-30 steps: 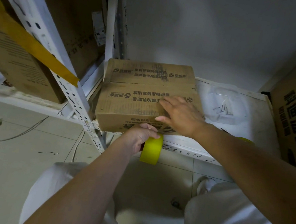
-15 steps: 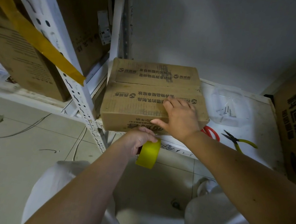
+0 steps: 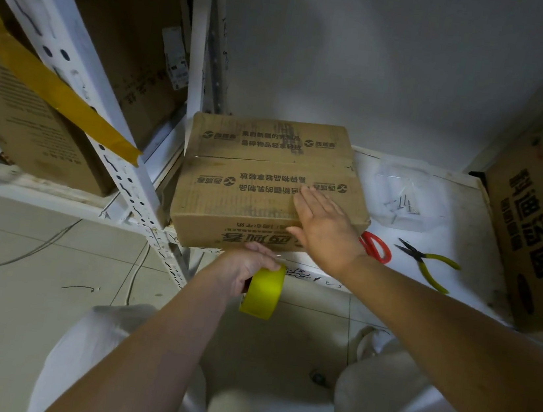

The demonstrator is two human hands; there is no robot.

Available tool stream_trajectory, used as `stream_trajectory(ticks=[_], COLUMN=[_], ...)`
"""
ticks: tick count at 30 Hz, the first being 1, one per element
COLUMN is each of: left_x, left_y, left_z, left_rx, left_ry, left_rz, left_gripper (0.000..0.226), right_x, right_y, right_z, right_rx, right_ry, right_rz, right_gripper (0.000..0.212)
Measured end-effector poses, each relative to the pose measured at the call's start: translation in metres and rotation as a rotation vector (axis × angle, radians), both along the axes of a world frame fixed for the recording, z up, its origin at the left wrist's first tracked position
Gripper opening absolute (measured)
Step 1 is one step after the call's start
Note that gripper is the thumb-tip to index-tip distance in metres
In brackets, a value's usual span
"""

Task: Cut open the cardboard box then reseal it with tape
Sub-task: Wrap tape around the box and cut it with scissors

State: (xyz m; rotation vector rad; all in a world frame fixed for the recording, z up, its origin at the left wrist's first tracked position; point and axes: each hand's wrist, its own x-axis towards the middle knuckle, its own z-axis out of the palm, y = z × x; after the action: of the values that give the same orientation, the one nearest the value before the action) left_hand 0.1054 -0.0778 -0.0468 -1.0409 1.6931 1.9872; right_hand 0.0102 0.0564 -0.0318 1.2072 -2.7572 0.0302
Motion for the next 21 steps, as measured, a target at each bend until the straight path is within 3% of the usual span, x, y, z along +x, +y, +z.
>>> stream_trajectory(ticks=[7, 15, 21], left_x=[-0.004, -0.004, -0.013], left_y=[0.010, 0.002, -0.008], left_z=[0.008, 0.014, 0.021], left_rx=[-0.015, -0.104, -0.153], left_ry=[-0.021, -0.034, 0.056], left_rz=[-0.013, 0.188, 0.363], left_gripper=[0.023, 0.021, 0.016], right_x=[-0.019, -0.029, -0.026], right_y=[0.068, 0.087, 0.089], right_z=[-0.003, -0.007, -0.011], right_rx=[-0.119, -0.234, -0.256], right_ry=[0.270, 0.118, 0.160], right_rz=[-0.026, -0.047, -0.045], right_gripper=[0.051, 0.048, 0.038])
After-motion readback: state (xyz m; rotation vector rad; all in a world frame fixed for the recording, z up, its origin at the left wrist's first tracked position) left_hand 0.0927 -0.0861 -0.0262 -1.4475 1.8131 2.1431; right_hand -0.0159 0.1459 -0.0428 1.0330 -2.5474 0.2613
